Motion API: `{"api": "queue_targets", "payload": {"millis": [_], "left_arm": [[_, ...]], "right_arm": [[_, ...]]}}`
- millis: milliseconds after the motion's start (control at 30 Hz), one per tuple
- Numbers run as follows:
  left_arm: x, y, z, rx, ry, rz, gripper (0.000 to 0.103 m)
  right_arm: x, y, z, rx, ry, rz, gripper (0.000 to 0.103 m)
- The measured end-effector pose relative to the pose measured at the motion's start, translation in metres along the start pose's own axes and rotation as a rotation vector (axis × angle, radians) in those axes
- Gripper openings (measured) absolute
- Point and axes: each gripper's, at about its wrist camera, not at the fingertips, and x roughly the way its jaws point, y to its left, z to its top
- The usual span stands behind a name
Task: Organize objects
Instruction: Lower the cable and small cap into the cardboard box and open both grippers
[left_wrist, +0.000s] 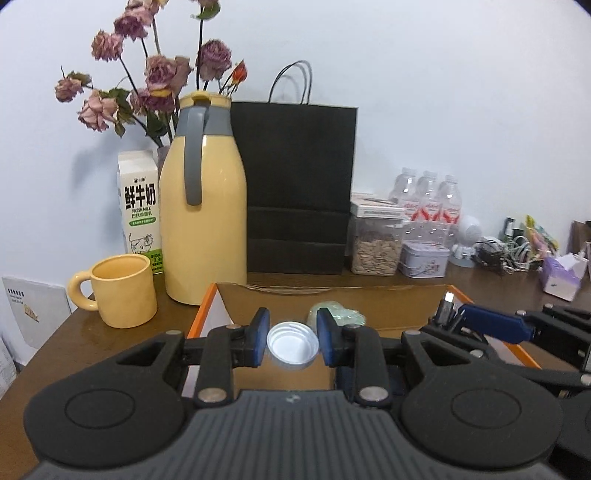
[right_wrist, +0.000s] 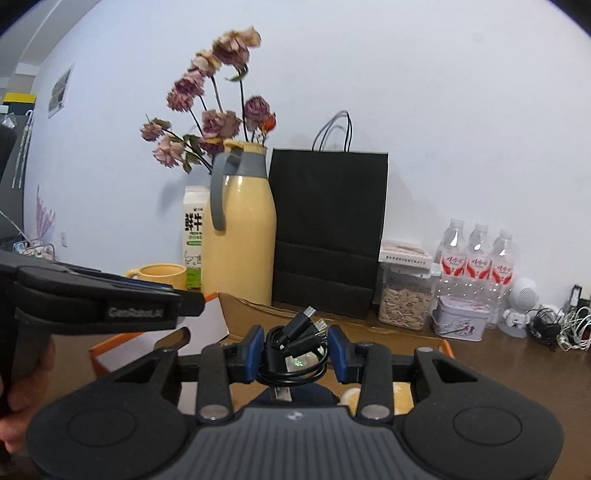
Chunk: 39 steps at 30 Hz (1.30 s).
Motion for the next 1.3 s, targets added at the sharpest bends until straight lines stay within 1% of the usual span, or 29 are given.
{"api": "queue_targets", "payload": {"millis": [133, 300, 433, 467, 500, 533, 567, 600, 633, 667, 700, 1033, 1300], "left_arm": [[0.022, 0.003, -0.003, -0.027, 0.023, 0.008, 0.029], [0.034, 0.004, -0.012, -0.011, 0.062, 0.006, 0.029], [0.031, 0.003, -0.015, -0.006, 0.05, 0.013, 0.03], [0.029, 0.004, -0.016, -0.007, 0.041, 0.016, 0.032], [0.027, 0.004, -0.016, -0.005, 0.031, 0.016, 0.044], [0.026, 0.004, -0.016, -0.005, 0.024, 0.021, 0.067], [0.023, 0.004, -0.017, -0.006, 0.011, 0.031, 0.079], [0.021, 0.005, -0.016, -0.007, -0.007, 0.038, 0.094], [0.019, 0.005, -0.016, -0.008, -0.024, 0.038, 0.103], [0.017, 0.005, -0.015, -0.013, -0.036, 0.035, 0.103], [0.015, 0.006, -0.015, -0.018, -0.041, 0.038, 0.103], [0.013, 0.007, -0.014, -0.035, -0.037, 0.056, 0.103], [0.005, 0.007, -0.013, -0.043, -0.057, 0.042, 0.103]], "right_arm": [[0.024, -0.005, -0.007, 0.036, 0.025, 0.0, 0.036], [0.03, -0.01, -0.013, 0.05, 0.057, 0.014, 0.036], [0.03, -0.01, -0.016, 0.051, 0.073, 0.001, 0.037], [0.029, -0.01, -0.016, 0.054, 0.077, -0.002, 0.037], [0.028, -0.011, -0.017, 0.057, 0.081, -0.004, 0.041], [0.027, -0.011, -0.018, 0.061, 0.083, -0.006, 0.045], [0.025, -0.012, -0.018, 0.065, 0.082, -0.011, 0.064], [0.023, -0.012, -0.018, 0.069, 0.074, -0.021, 0.087], [0.021, -0.013, -0.018, 0.069, 0.062, -0.032, 0.098], [0.019, -0.012, -0.019, 0.066, 0.045, -0.045, 0.103], [0.018, -0.012, -0.019, 0.063, 0.034, -0.053, 0.103], [0.016, -0.01, -0.017, 0.054, 0.031, -0.064, 0.103], [0.01, -0.01, -0.017, 0.048, 0.018, -0.073, 0.103]]}}
